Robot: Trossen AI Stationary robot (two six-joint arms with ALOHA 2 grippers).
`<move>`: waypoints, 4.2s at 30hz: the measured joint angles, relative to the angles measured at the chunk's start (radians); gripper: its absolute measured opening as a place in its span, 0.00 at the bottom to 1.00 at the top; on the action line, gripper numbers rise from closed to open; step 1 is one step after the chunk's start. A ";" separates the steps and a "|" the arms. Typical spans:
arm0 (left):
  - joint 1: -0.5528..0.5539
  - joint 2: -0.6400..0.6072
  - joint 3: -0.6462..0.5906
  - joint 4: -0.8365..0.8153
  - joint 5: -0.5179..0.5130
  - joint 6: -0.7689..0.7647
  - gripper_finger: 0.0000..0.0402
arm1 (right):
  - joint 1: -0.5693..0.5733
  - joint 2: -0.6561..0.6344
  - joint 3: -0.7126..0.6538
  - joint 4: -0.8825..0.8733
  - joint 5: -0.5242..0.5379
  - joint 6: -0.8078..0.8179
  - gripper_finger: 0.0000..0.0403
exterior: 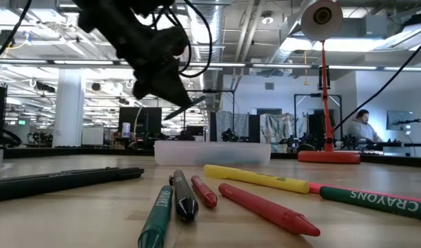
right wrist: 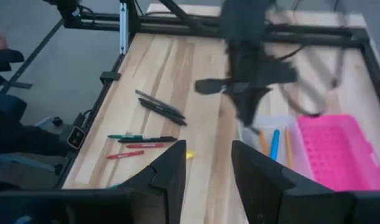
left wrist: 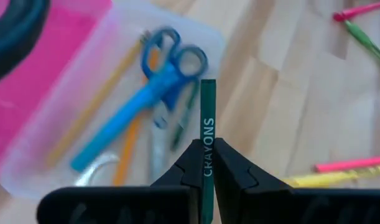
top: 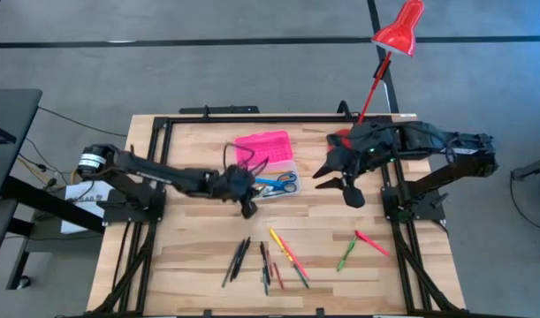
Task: Pick & place school supplies into a supply box
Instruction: Put the green crayon into the pink supply box, then put the green pen into the pink supply box
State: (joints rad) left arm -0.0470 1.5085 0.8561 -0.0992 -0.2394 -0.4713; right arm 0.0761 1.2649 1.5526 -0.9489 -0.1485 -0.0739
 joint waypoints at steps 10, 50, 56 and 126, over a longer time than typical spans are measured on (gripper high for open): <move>0.197 0.000 0.033 0.000 0.104 0.199 0.02 | 0.008 0.000 -0.213 0.177 -0.002 0.153 0.30; 0.335 0.179 0.101 0.008 0.222 0.509 0.02 | 0.074 0.000 -0.276 0.426 0.099 0.260 0.30; 0.340 0.179 0.113 -0.126 0.203 0.516 0.04 | 0.070 0.000 -0.276 0.426 0.098 0.246 0.30; -0.171 -0.141 0.417 -0.785 -0.013 0.114 0.29 | 0.648 -0.001 -0.809 0.187 0.277 0.508 0.30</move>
State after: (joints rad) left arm -0.2181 1.3674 1.2728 -0.8846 -0.2520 -0.3569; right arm 0.7246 1.2640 0.7436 -0.7620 0.1284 0.4343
